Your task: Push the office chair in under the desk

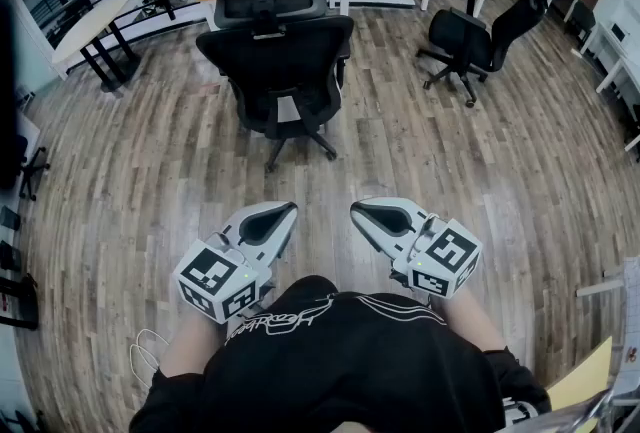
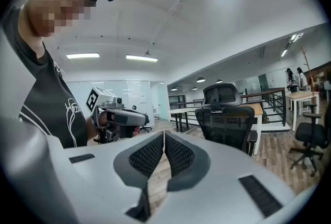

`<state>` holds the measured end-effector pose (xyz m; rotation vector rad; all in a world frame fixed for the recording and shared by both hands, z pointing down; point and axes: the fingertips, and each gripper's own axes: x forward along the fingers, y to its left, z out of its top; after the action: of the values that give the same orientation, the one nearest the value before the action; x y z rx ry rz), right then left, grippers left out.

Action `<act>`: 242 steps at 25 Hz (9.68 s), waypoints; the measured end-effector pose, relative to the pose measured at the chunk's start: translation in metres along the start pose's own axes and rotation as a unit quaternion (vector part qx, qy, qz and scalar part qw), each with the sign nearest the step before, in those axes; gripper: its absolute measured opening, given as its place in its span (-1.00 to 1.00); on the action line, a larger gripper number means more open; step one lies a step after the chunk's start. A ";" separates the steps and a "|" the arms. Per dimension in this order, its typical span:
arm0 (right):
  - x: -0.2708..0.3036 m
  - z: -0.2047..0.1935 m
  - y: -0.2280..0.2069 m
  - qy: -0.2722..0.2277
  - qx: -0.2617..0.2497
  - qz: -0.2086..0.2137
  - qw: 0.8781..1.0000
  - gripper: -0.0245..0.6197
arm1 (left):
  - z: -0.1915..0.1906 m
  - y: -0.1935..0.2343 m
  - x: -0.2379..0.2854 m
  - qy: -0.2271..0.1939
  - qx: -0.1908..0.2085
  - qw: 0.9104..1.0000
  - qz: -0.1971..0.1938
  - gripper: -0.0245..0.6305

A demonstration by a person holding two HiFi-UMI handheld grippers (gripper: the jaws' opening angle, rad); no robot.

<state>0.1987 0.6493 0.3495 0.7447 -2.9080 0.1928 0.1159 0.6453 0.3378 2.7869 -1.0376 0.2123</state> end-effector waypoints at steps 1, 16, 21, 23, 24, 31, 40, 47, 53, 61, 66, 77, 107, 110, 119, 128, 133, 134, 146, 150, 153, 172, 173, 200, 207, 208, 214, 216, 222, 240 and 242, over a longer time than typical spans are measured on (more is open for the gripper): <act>0.001 0.001 0.000 0.001 0.000 0.001 1.000 -0.78 | 0.000 0.001 0.000 0.000 0.002 1.000 0.001 -0.90; 0.020 0.004 -0.003 0.001 0.011 0.006 1.000 -0.78 | -0.003 0.020 -0.005 -0.003 -0.007 1.000 0.013 -0.90; 0.028 0.004 -0.014 0.001 0.014 -0.002 1.000 -0.78 | -0.006 0.032 -0.003 -0.002 -0.014 1.000 0.017 -0.90; 0.033 0.003 -0.020 0.000 0.015 -0.004 1.000 -0.78 | -0.008 0.039 -0.001 0.000 -0.017 1.000 0.018 -0.90; 0.037 0.003 -0.024 -0.001 0.016 -0.004 1.000 -0.78 | -0.010 0.043 0.000 0.001 -0.018 1.000 0.017 -0.90; 0.083 0.005 -0.060 0.010 0.020 -0.006 1.000 -0.78 | -0.011 0.099 0.019 0.001 -0.029 0.999 0.018 -0.90; 0.168 0.021 -0.150 0.026 0.034 -0.021 0.999 -0.78 | 0.008 0.218 0.062 0.010 -0.033 0.999 0.020 -0.90; 0.233 0.047 -0.226 0.035 0.035 -0.053 0.997 -0.78 | 0.030 0.321 0.095 0.013 -0.004 1.000 0.018 -0.90; 0.265 0.068 -0.281 0.031 0.023 -0.089 0.995 -0.78 | 0.039 0.388 0.115 0.017 0.027 0.999 0.018 -0.90; 0.267 0.072 -0.339 0.057 -0.033 -0.170 0.983 -0.77 | 0.036 0.446 0.134 0.023 0.042 0.998 0.044 -0.88; 0.257 0.069 -0.372 0.089 -0.078 -0.218 0.969 -0.50 | 0.031 0.479 0.133 0.037 0.046 0.995 0.074 -0.61; 0.260 0.056 -0.453 0.142 -0.142 -0.267 0.943 -0.11 | 0.019 0.546 0.145 0.102 0.102 0.979 0.145 -0.14; 0.290 0.023 -0.536 0.267 -0.250 -0.249 0.897 -0.09 | -0.005 0.640 0.157 0.267 0.310 0.880 0.241 -0.10; 0.291 0.023 -0.537 0.276 -0.249 -0.245 0.895 -0.10 | -0.005 0.642 0.157 0.264 0.309 0.882 0.239 -0.10; 0.299 0.023 -0.547 0.277 -0.252 -0.239 0.896 -0.10 | -0.003 0.653 0.162 0.259 0.304 0.883 0.248 -0.10; 0.322 0.028 -0.582 0.290 -0.281 -0.229 0.886 -0.16 | 0.005 0.686 0.182 0.261 0.299 0.882 0.254 -0.10; 0.327 0.034 -0.607 0.294 -0.283 -0.226 0.885 -0.17 | 0.014 0.698 0.202 0.260 0.299 0.884 0.248 -0.10; 0.329 0.040 -0.614 0.294 -0.284 -0.226 0.884 -0.17 | 0.020 0.701 0.207 0.262 0.298 0.884 0.248 -0.10; 0.350 0.047 -0.663 0.271 -0.296 -0.205 0.893 -0.17 | 0.025 0.737 0.241 0.272 0.287 0.880 0.264 -0.10; 0.356 0.046 -0.676 0.270 -0.300 -0.205 0.891 -0.17 | 0.025 0.747 0.251 0.262 0.288 0.882 0.267 -0.10; 0.359 0.038 -0.681 0.267 -0.302 -0.212 0.890 -0.17 | 0.017 0.751 0.257 0.263 0.288 0.882 0.266 -0.10; 0.458 0.069 -0.785 0.283 -0.282 -0.244 0.883 -0.17 | 0.050 0.895 0.327 0.276 0.296 0.883 0.238 -0.11; 0.463 0.069 -0.789 0.284 -0.281 -0.246 0.883 -0.17 | 0.052 0.903 0.331 0.276 0.297 0.883 0.237 -0.11; 0.552 0.095 -0.871 0.278 -0.277 -0.279 0.877 -0.17 | 0.078 1.030 0.385 0.262 0.309 0.882 0.240 -0.11; 0.565 0.092 -0.893 0.276 -0.282 -0.277 0.876 -0.17 | 0.076 1.044 0.398 0.260 0.310 0.880 0.251 -0.11; 0.569 0.092 -0.898 0.276 -0.283 -0.277 0.876 -0.17 | 0.075 1.048 0.401 0.260 0.309 0.879 0.253 -0.11; 0.594 0.106 -0.934 0.279 -0.284 -0.272 0.876 -0.17 | 0.088 1.082 0.421 0.268 0.301 0.878 0.258 -0.11; 0.600 0.108 -0.945 0.280 -0.286 -0.270 0.876 -0.17 | 0.091 1.091 0.427 0.271 0.299 0.877 0.260 -0.11; 0.618 0.114 -0.969 0.280 -0.288 -0.266 0.876 -0.17 | 0.095 1.115 0.443 0.275 0.297 0.875 0.265 -0.11; 0.676 0.137 -1.063 0.284 -0.290 -0.260 0.876 -0.17 | 0.120 1.199 0.506 0.274 0.299 0.871 0.276 -0.11; 0.673 0.135 -1.058 0.284 -0.293 -0.258 0.876 -0.17 | 0.119 1.194 0.501 0.274 0.300 0.870 0.279 -0.11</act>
<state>0.1141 -0.6065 0.4199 1.0716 -1.9560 -0.4361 -0.2848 -0.5879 0.4347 2.4745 -1.7851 1.5276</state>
